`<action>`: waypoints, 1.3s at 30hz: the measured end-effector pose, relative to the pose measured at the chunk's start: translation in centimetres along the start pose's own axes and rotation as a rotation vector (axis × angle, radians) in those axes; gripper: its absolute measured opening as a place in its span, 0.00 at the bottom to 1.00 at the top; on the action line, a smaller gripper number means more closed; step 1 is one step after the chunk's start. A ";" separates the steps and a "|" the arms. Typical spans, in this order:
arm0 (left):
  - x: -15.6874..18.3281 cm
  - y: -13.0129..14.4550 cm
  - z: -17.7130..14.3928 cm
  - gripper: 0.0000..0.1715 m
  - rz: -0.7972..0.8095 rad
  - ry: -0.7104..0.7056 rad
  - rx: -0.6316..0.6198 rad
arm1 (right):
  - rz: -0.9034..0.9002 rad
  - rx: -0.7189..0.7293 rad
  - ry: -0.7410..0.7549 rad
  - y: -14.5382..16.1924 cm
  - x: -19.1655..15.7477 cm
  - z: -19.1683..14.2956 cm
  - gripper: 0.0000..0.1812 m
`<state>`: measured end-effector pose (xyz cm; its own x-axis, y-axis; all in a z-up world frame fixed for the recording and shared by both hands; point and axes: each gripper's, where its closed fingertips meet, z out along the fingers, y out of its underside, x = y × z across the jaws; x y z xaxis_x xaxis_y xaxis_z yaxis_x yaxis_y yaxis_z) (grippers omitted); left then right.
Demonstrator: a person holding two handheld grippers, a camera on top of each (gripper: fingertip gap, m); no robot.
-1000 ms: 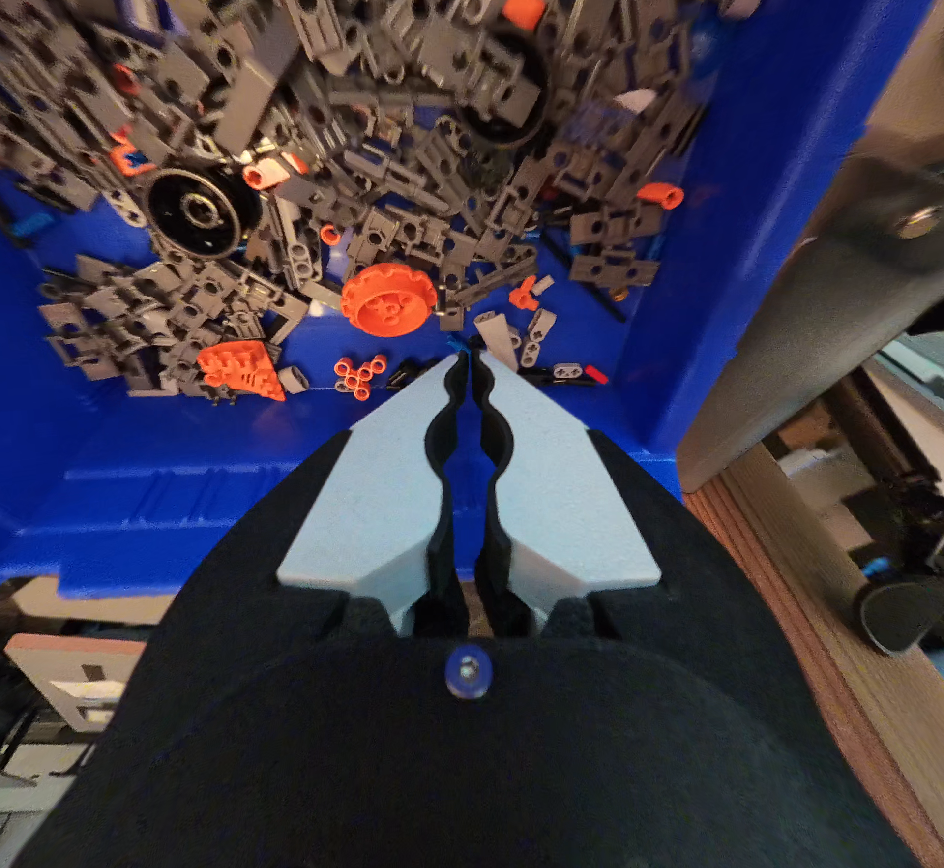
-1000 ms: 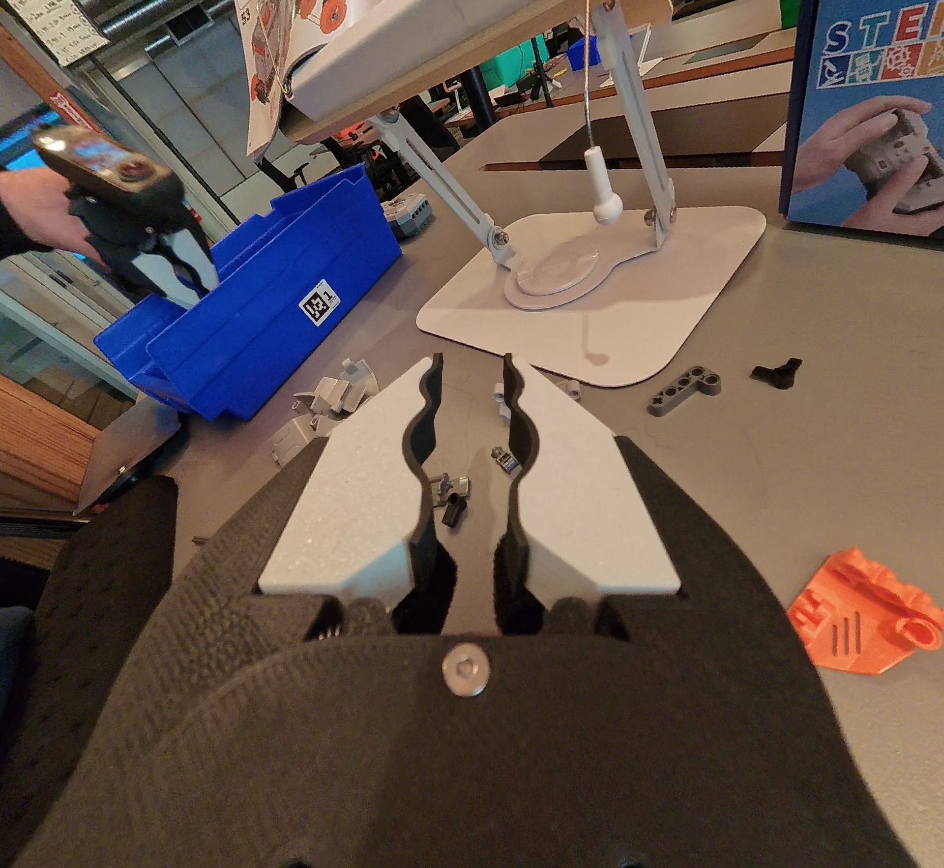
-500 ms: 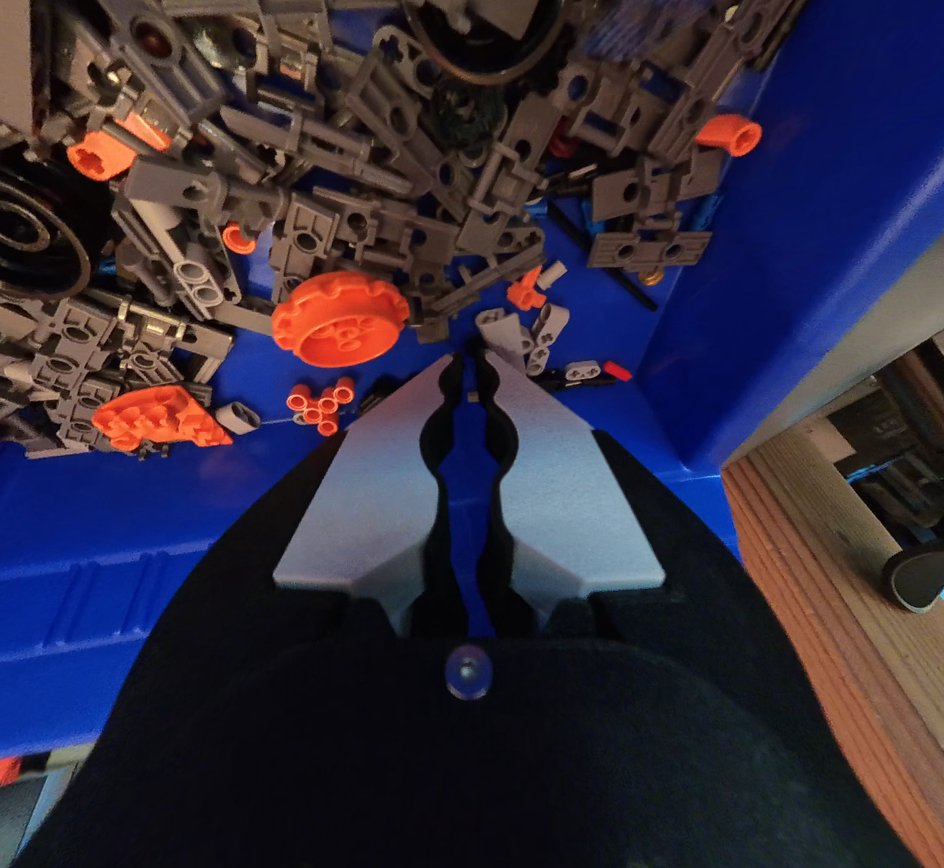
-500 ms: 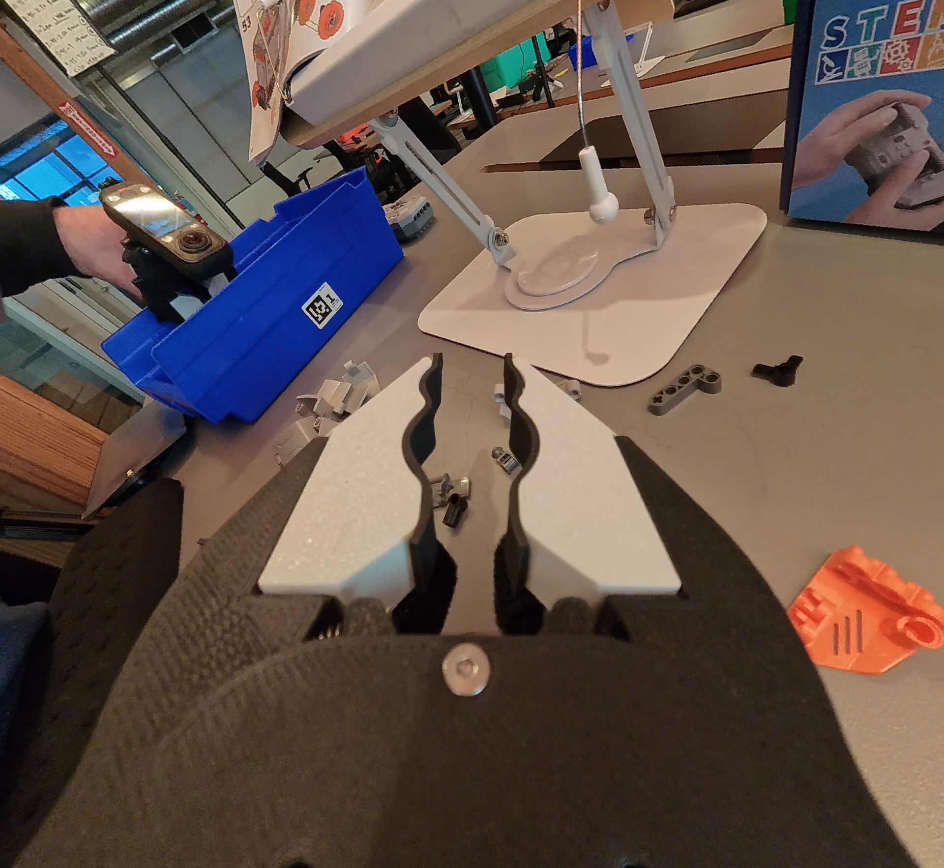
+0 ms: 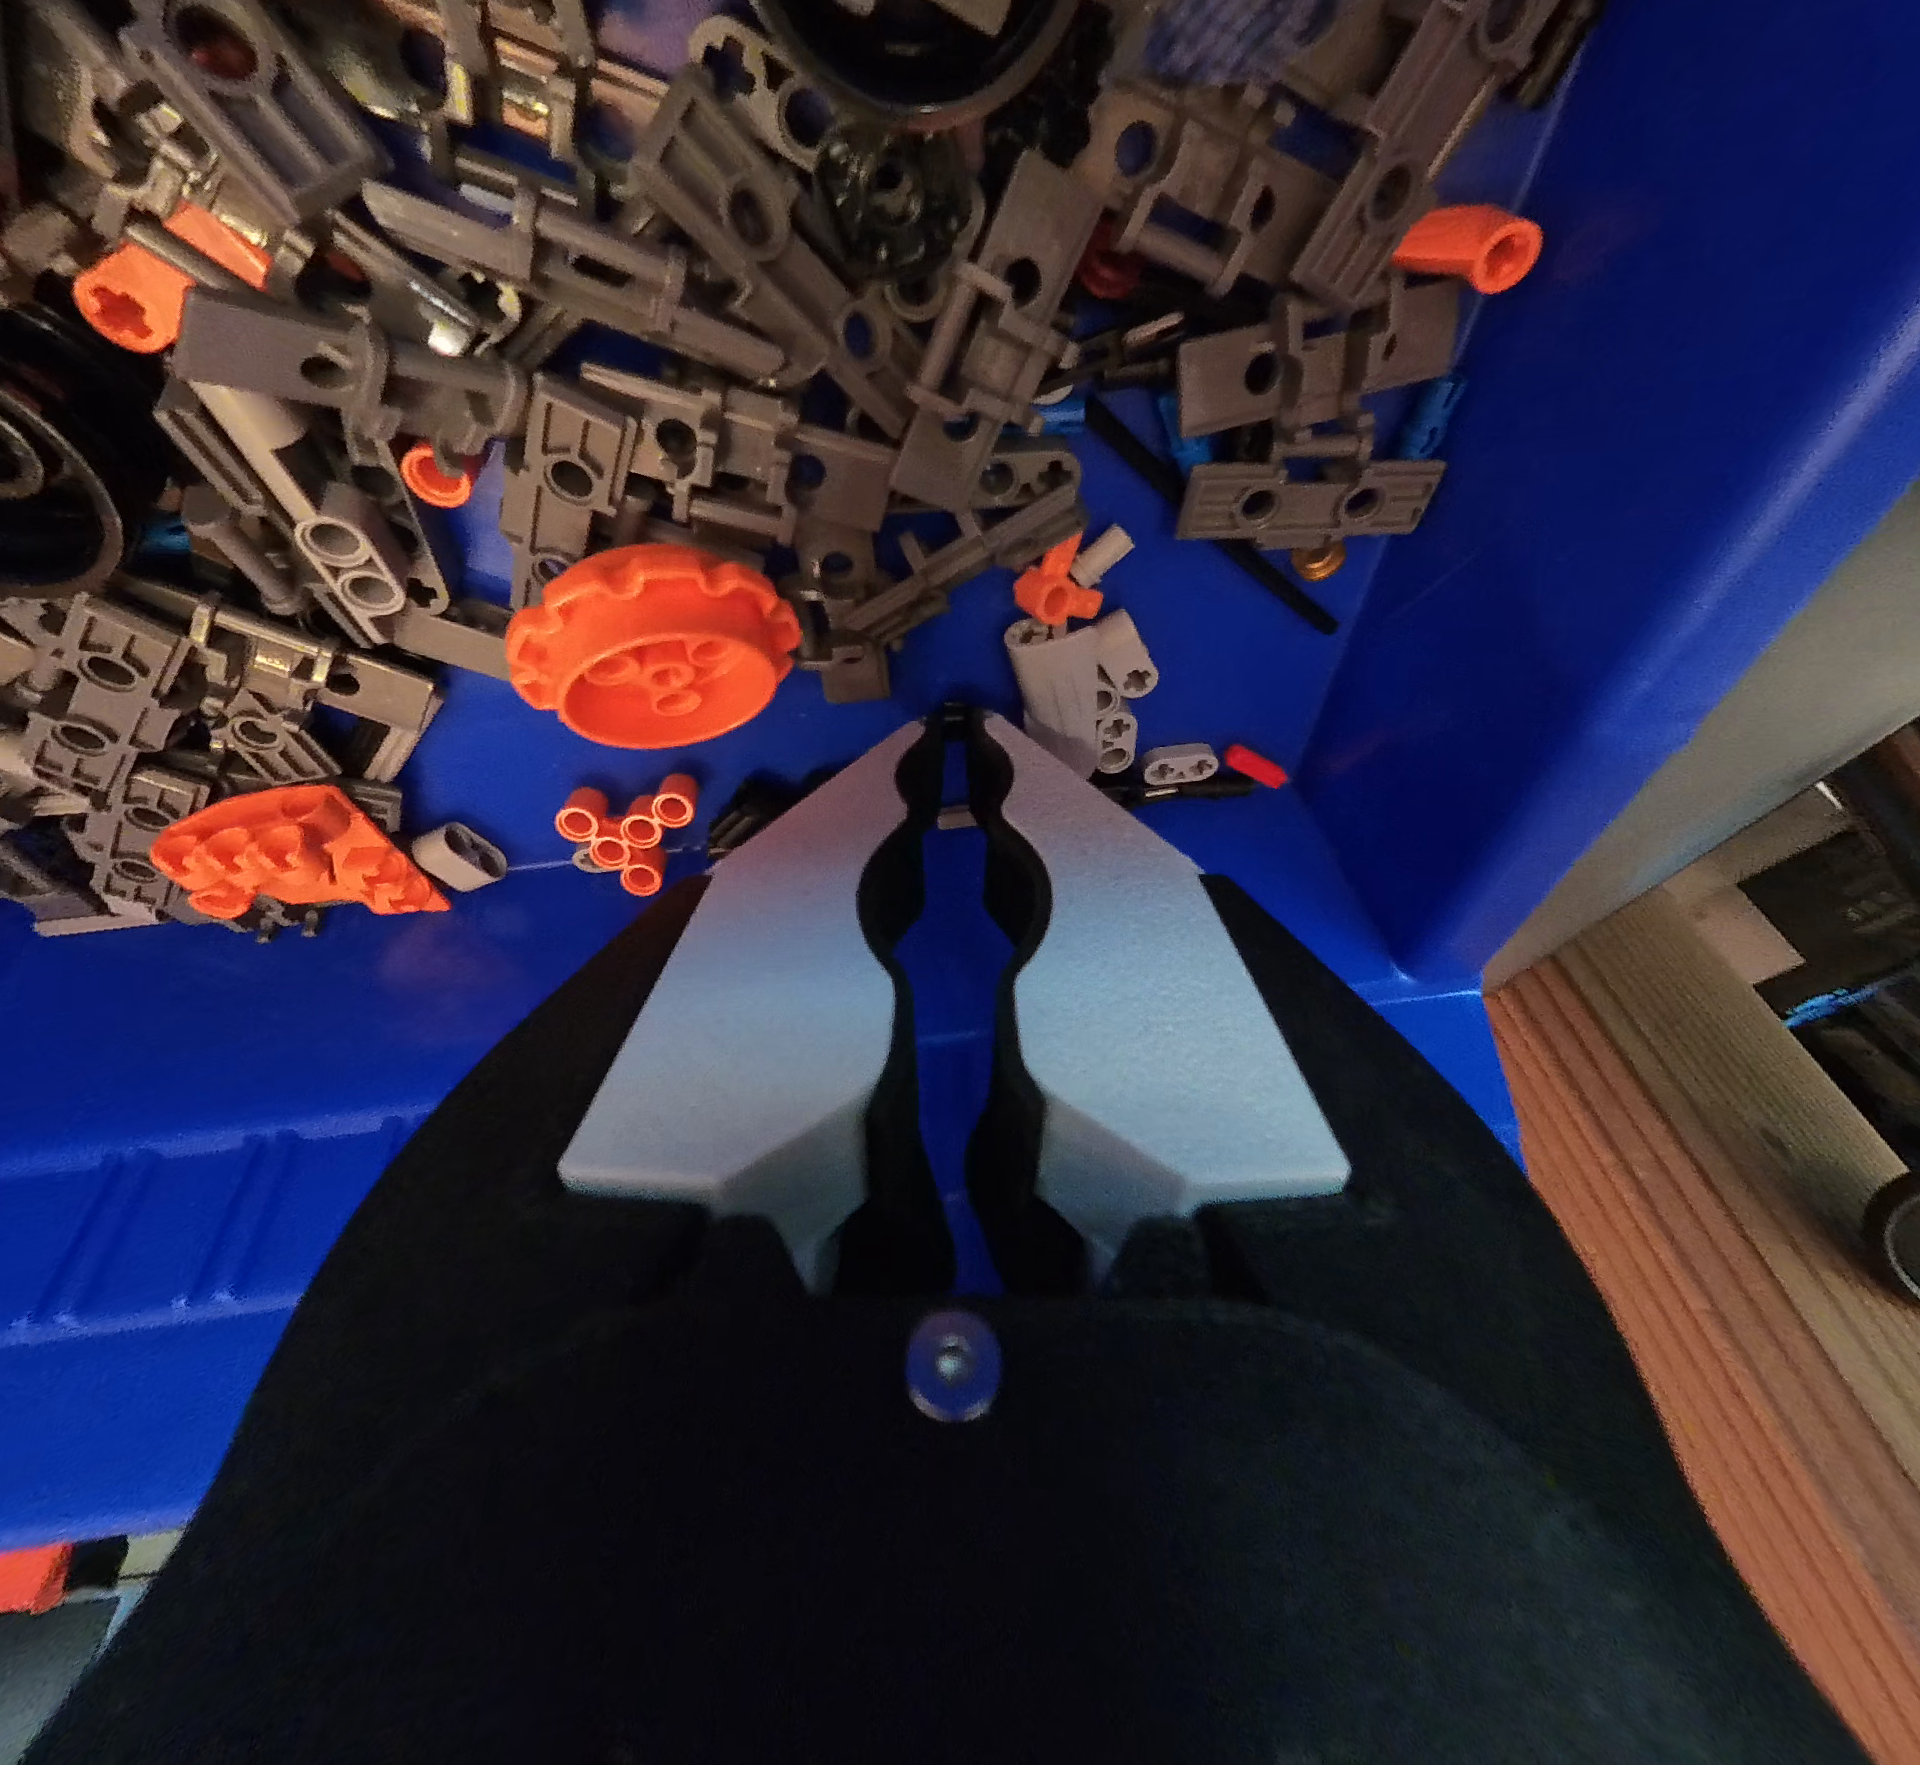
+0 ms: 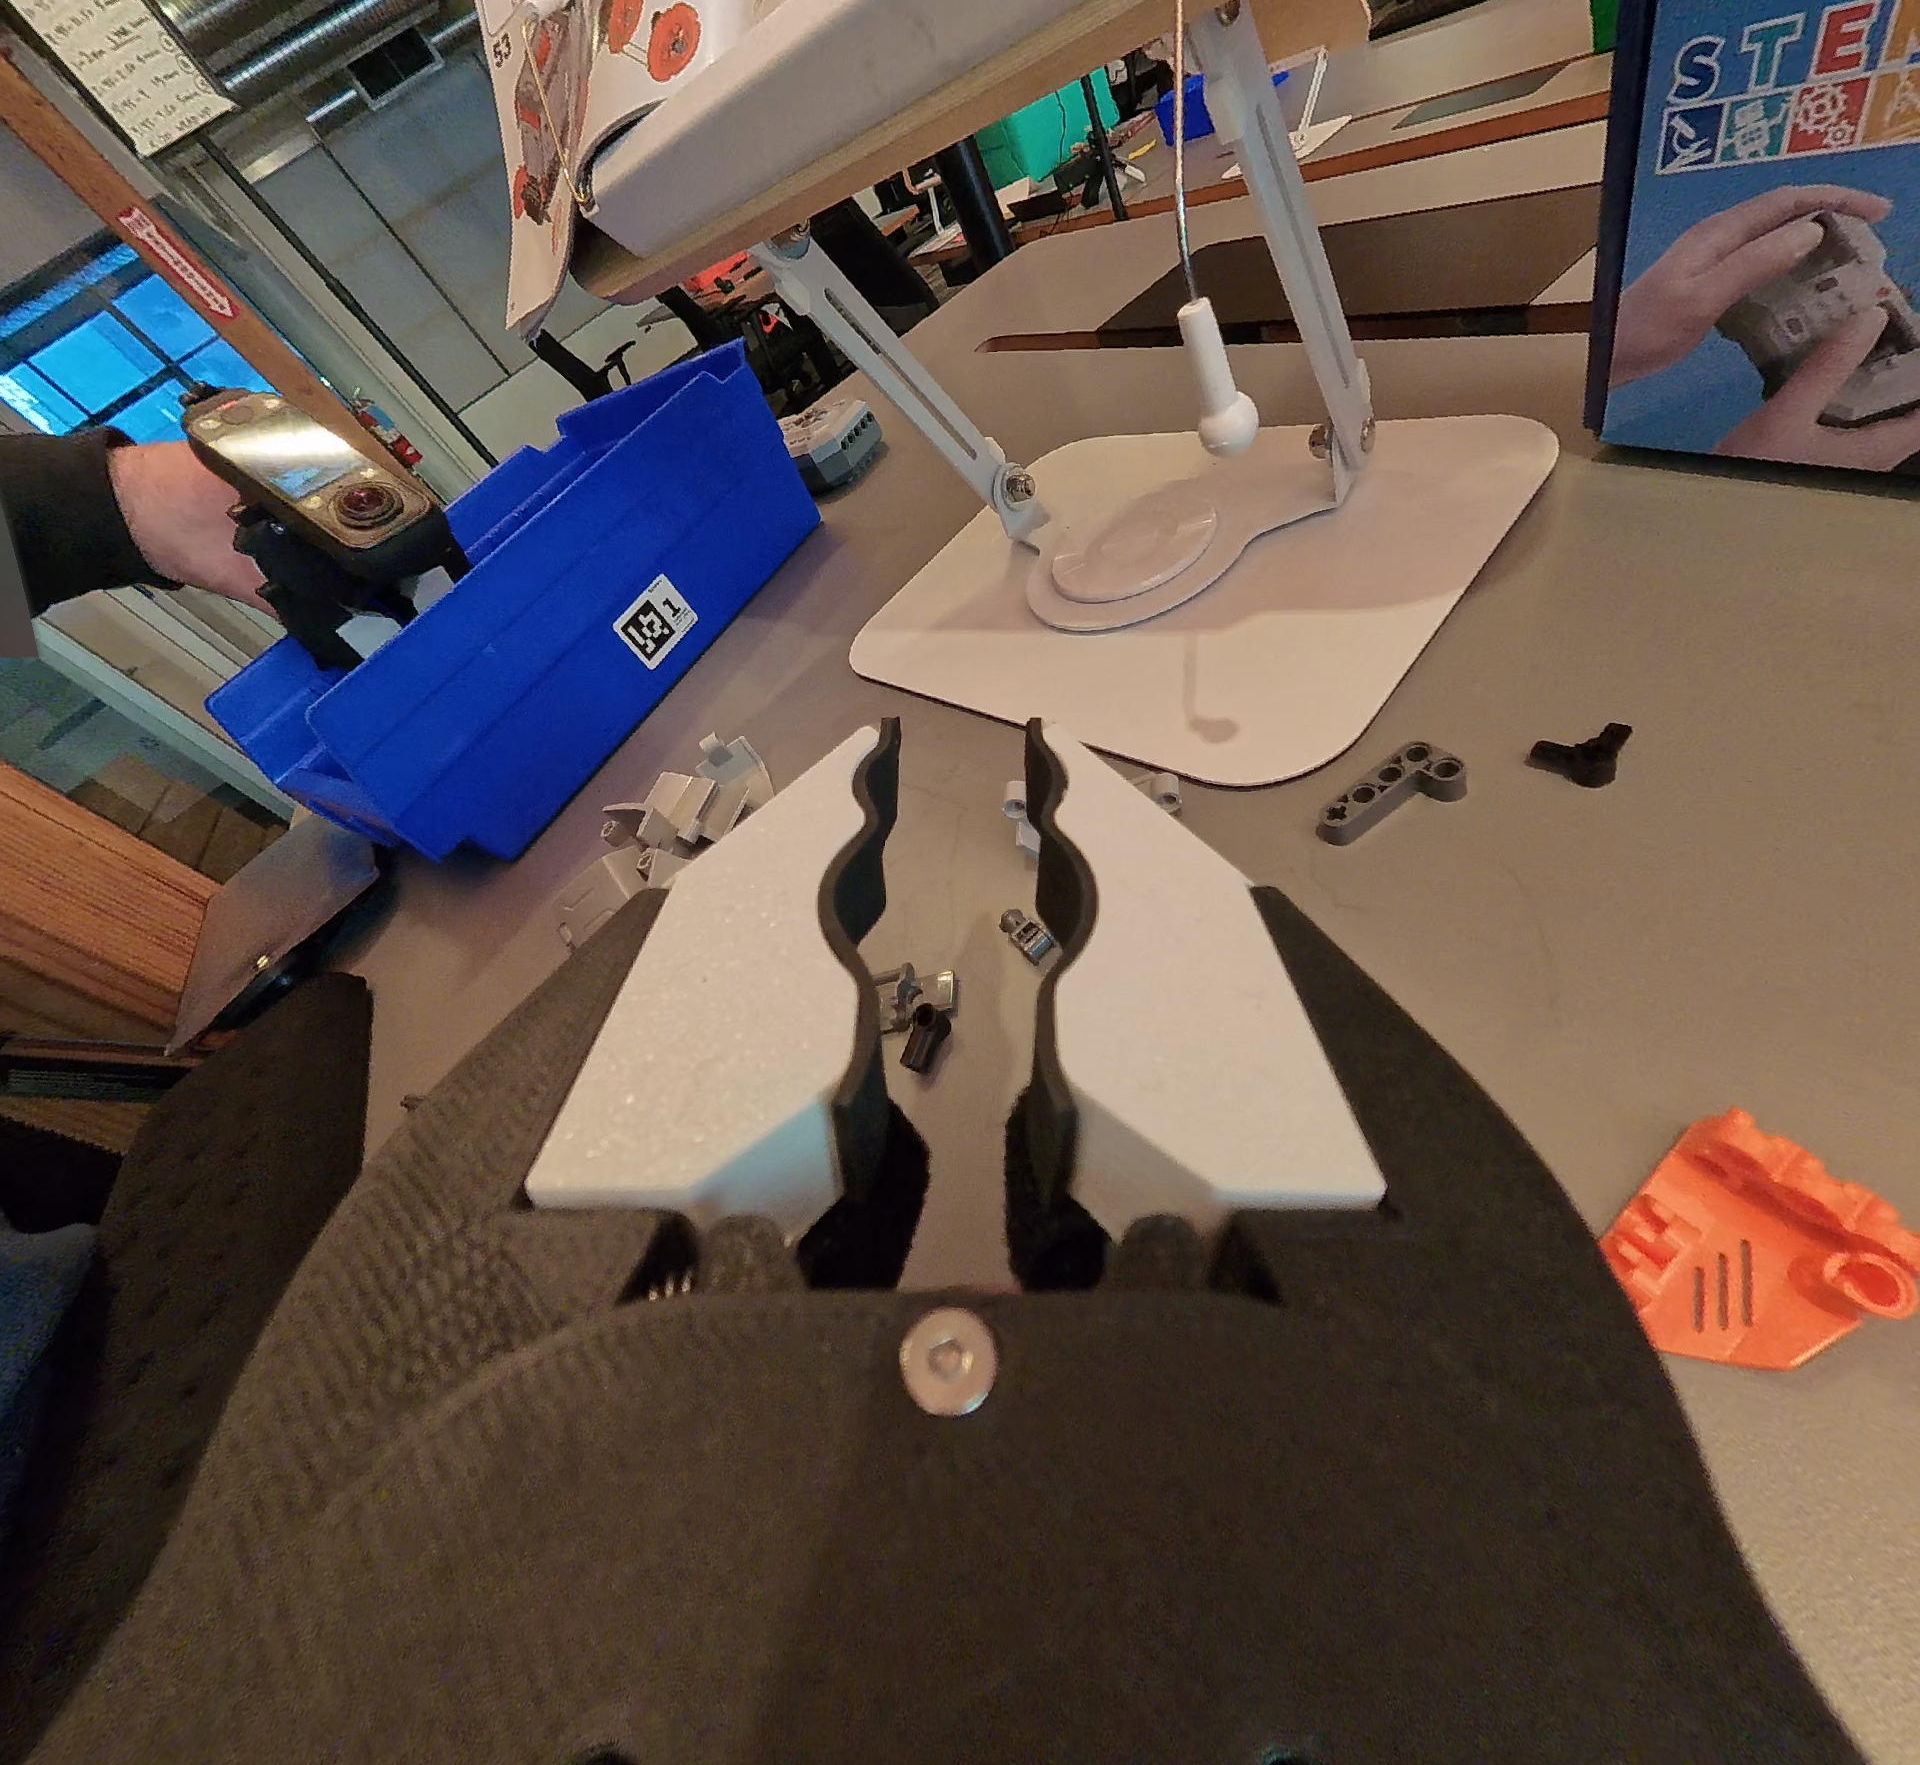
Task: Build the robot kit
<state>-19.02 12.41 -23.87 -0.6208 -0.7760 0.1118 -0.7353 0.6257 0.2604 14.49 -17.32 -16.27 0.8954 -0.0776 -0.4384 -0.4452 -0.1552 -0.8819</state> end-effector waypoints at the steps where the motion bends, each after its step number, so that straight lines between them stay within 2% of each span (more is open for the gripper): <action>1: -0.1 -0.1 -0.1 0.02 0.004 -0.014 0.011 | 0.000 0.000 0.000 0.0 0.0 0.0 0.12; 7: -0.8 -1.0 -2.1 0.02 0.008 -0.093 0.124 | 0.003 0.000 0.000 0.0 0.0 0.0 0.12; 11: -0.8 -1.8 -4.9 0.02 0.012 -0.164 0.197 | 0.004 0.001 -0.001 0.0 0.0 0.0 0.12; 15: -0.1 -3.7 -8.3 0.02 -0.011 -0.202 0.320 | 0.002 0.000 -0.001 0.0 0.0 0.0 0.12; 19: 3.1 -6.9 -12.4 0.02 0.027 -0.192 0.440 | 0.004 0.002 -0.001 0.0 0.1 0.0 0.12; 24: 9.0 -13.8 -16.0 0.02 0.139 -0.170 0.569 | -0.001 -0.003 0.000 0.0 0.0 0.0 0.12; 25: 10.3 -15.6 -16.2 0.02 0.152 -0.143 0.605 | -0.001 -0.003 0.000 0.0 0.0 0.0 0.12; 28: 12.1 -20.3 -15.2 0.02 0.207 -0.167 0.609 | -0.001 -0.005 0.001 0.0 0.0 0.1 0.12; 31: 14.1 -24.2 -12.8 0.02 0.236 -0.119 0.593 | -0.004 -0.003 0.002 0.0 0.0 0.0 0.12; 34: 14.6 -26.1 -9.4 0.02 0.244 -0.107 0.502 | -0.006 -0.006 0.003 0.1 0.0 0.1 0.12; 39: 15.5 -28.6 -7.9 0.02 0.243 -0.099 0.518 | -0.004 -0.007 0.004 0.1 0.0 0.1 0.12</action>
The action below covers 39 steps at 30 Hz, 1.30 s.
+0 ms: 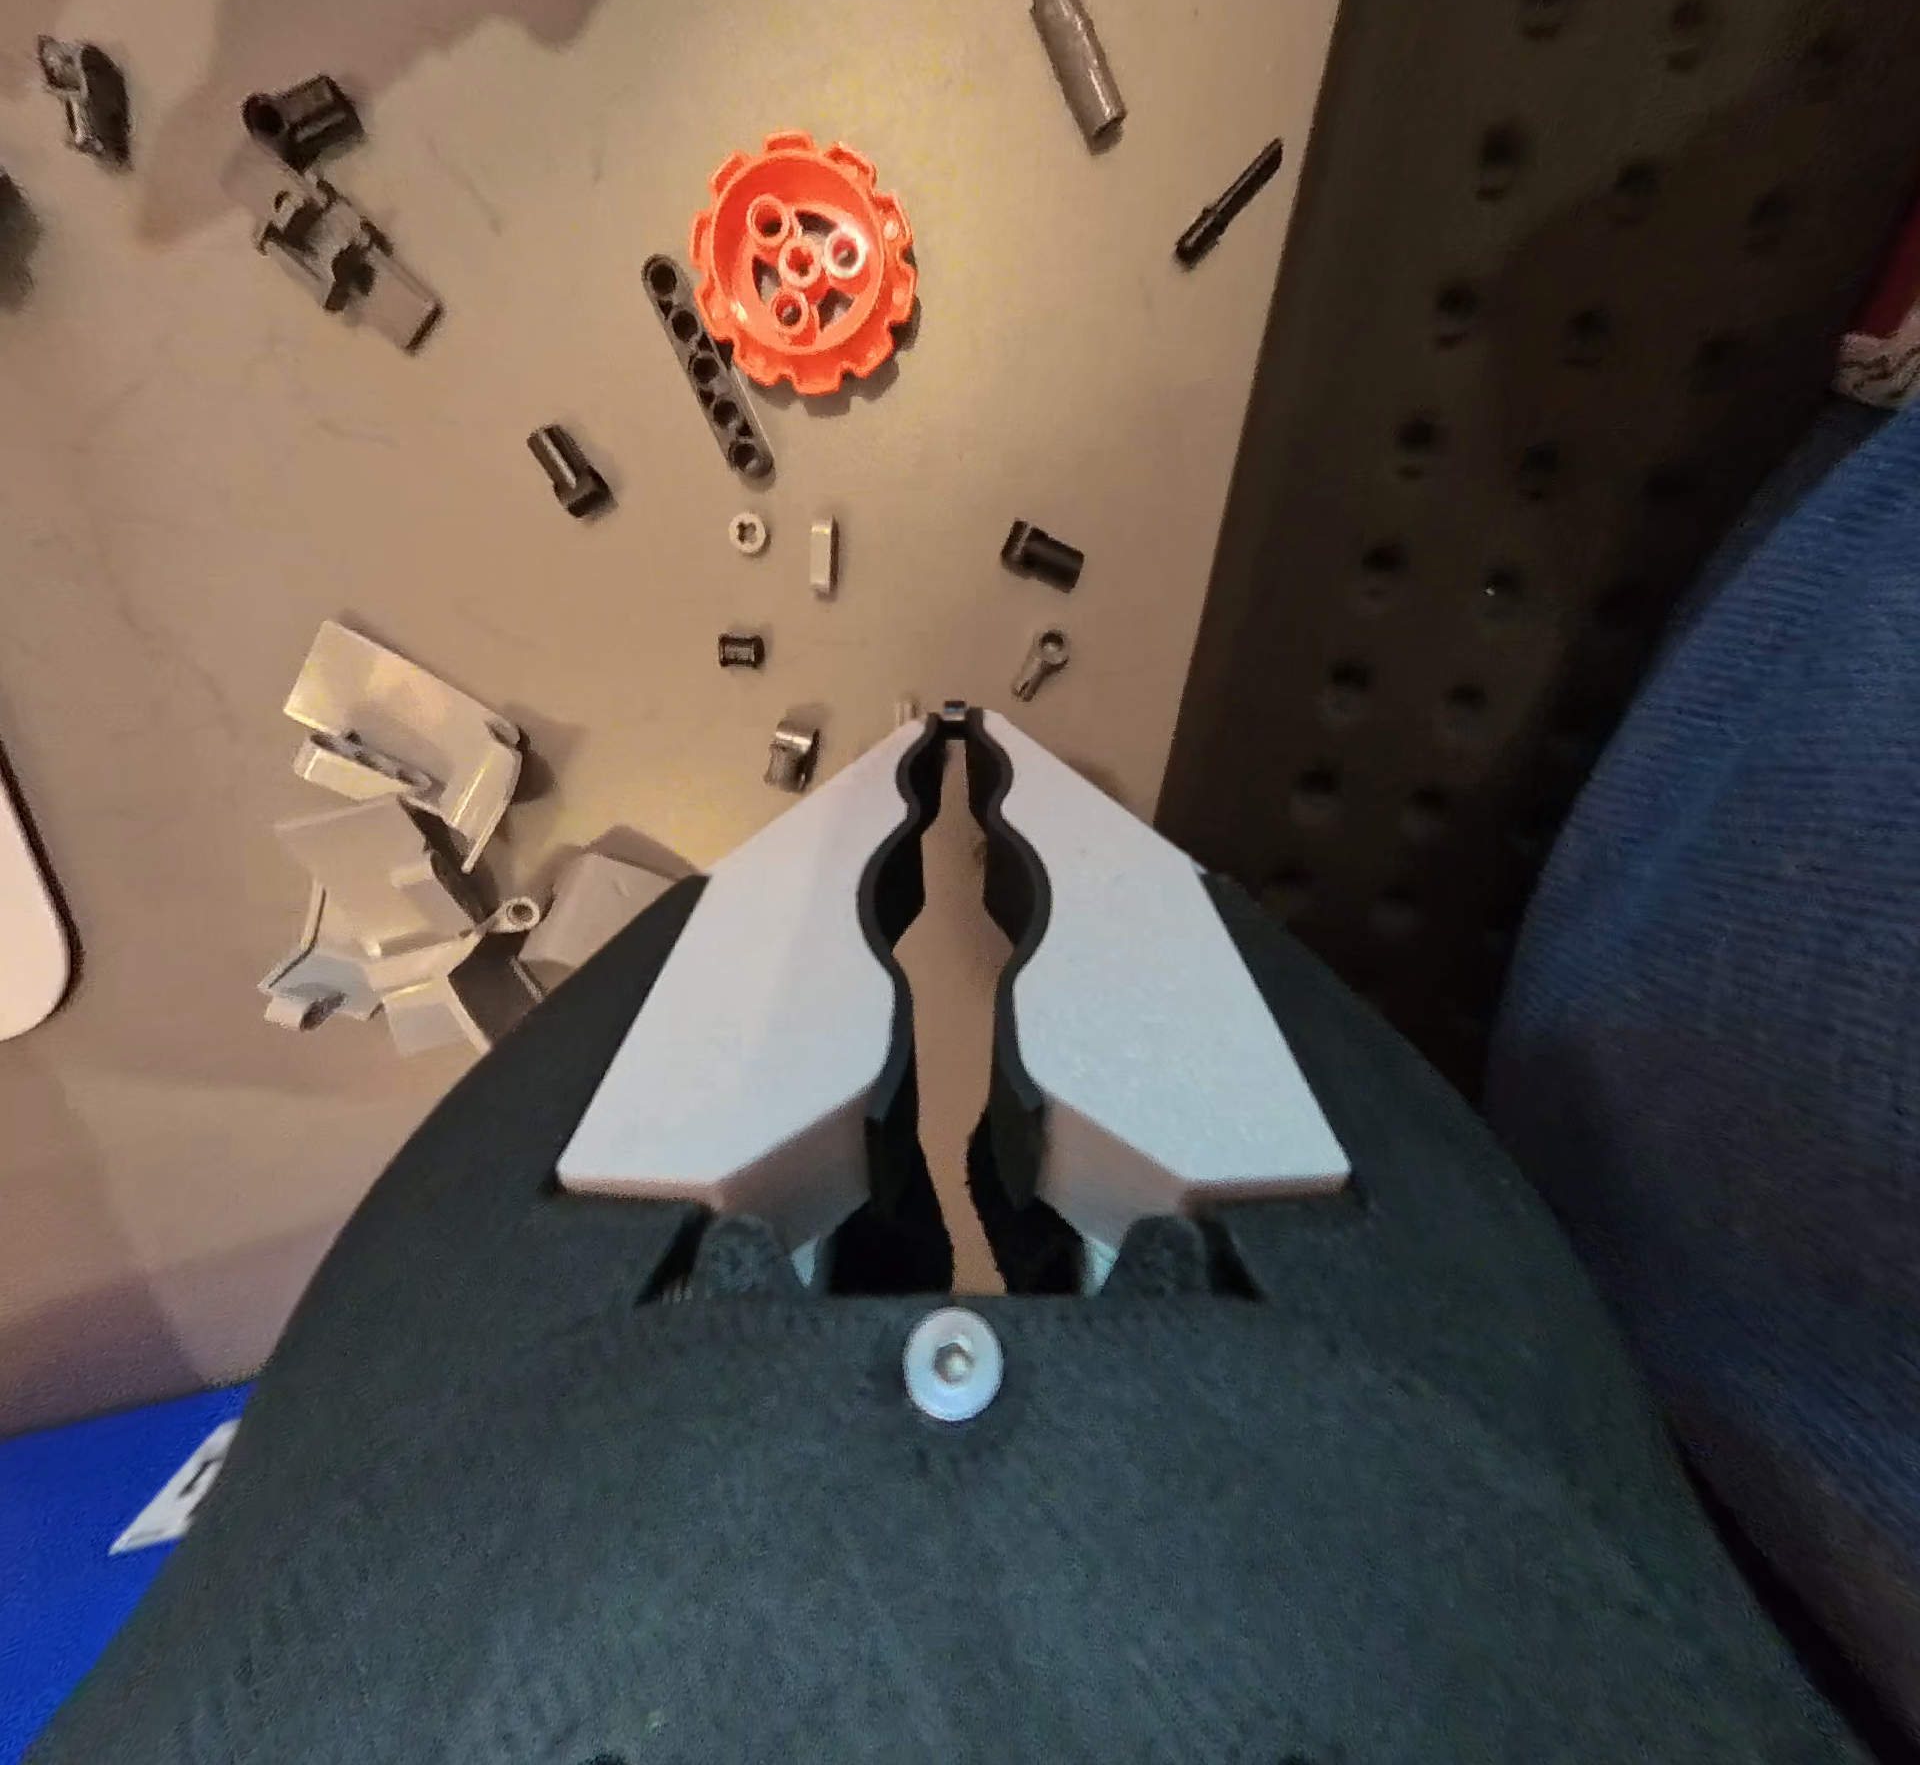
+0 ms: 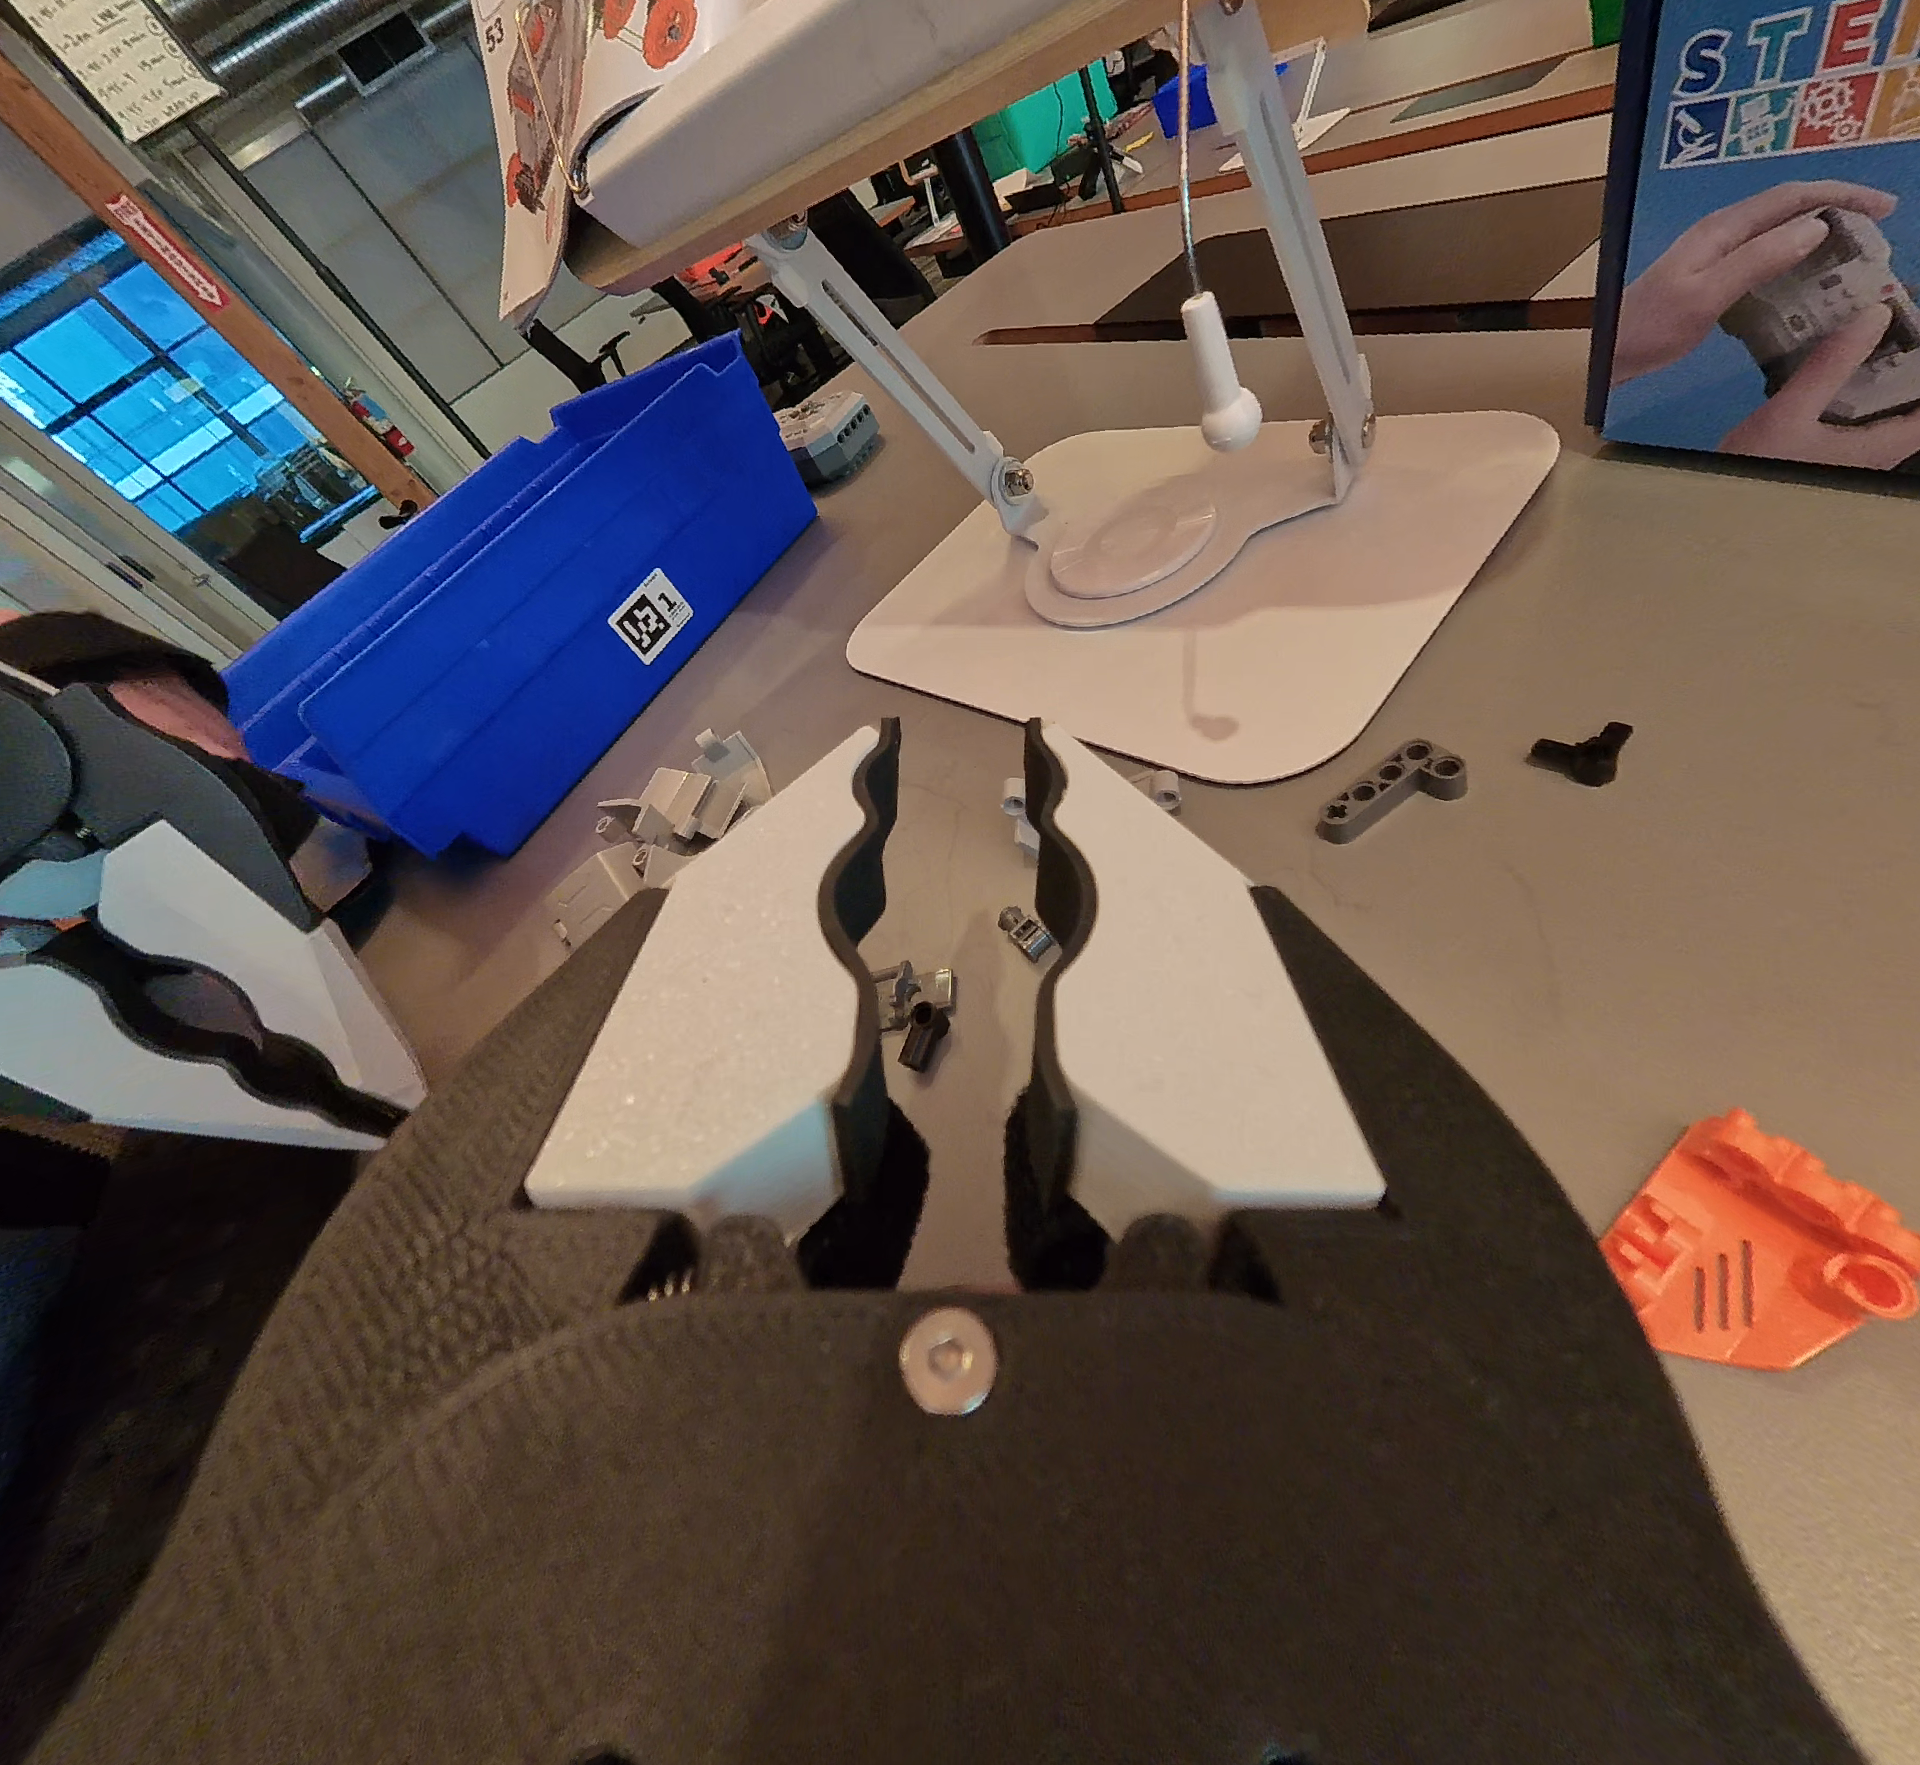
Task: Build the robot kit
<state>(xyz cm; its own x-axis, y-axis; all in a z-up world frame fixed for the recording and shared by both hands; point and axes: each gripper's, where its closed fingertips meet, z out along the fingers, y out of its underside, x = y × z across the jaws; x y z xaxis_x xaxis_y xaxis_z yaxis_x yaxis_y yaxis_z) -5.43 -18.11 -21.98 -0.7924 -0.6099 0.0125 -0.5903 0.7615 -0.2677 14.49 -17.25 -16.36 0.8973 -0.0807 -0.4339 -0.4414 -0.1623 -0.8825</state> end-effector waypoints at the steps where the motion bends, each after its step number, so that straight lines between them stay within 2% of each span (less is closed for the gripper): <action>1: 0.1 0.0 0.3 0.02 -0.007 0.005 0.003 | -0.001 -0.002 0.000 0.0 0.0 0.0 0.12; 3: -0.5 0.6 0.8 0.08 -0.027 -0.023 -0.025 | -0.001 -0.003 0.000 0.0 0.0 0.0 0.12; 6: -0.4 0.6 1.3 0.08 -0.033 -0.027 -0.013 | -0.001 -0.004 0.001 0.1 0.0 0.0 0.12; 9: -0.4 0.1 0.9 0.03 -0.048 -0.031 0.028 | 0.002 -0.001 0.001 0.0 0.0 0.0 0.12; 10: -0.5 -0.2 0.5 0.00 -0.049 -0.044 0.054 | 0.003 0.000 0.002 0.0 0.1 0.0 0.12; 14: 0.1 -1.4 -2.8 0.00 -0.084 -0.013 0.173 | 0.006 0.002 0.003 0.0 0.1 0.0 0.12; 17: -0.8 0.0 -6.6 0.01 -0.107 -0.027 0.221 | 0.012 0.006 0.003 -0.1 0.2 -0.1 0.12; 20: -4.9 5.0 -11.4 0.03 -0.129 -0.193 0.181 | 0.015 0.007 0.004 -0.1 0.2 -0.1 0.12; 23: -10.6 13.2 -15.0 0.13 -0.279 -0.322 0.045 | 0.014 0.001 0.003 0.0 0.2 0.0 0.12; 26: -14.8 20.9 -16.1 0.19 -0.381 -0.348 -0.125 | 0.015 0.000 0.003 0.0 0.2 0.0 0.12; 29: -17.5 25.9 -15.0 0.22 -0.424 -0.286 -0.244 | 0.018 0.004 0.002 0.0 0.2 0.0 0.11; 32: -18.7 29.4 -13.0 0.25 -0.417 -0.214 -0.375 | 0.020 0.009 -0.001 -0.1 0.2 -0.1 0.11; 34: -18.5 30.5 -11.5 0.25 -0.428 -0.140 -0.408 | 0.025 0.013 -0.003 -0.1 0.2 -0.1 0.11; 36: -18.7 32.2 -10.4 0.27 -0.419 -0.125 -0.490 | 0.029 0.017 -0.005 -0.2 0.3 -0.2 0.11; 39: -18.7 33.0 -9.2 0.25 -0.419 -0.104 -0.516 | 0.036 0.018 -0.008 -0.2 0.3 -0.2 0.11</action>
<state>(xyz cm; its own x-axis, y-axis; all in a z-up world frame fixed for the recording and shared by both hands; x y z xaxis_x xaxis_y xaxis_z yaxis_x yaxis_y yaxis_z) -11.49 20.47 -22.22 -0.4765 -0.8751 -0.0845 -0.8631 0.4473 0.2345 14.85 -17.40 -16.26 0.8811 -0.0779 -0.4665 -0.4730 -0.1415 -0.8696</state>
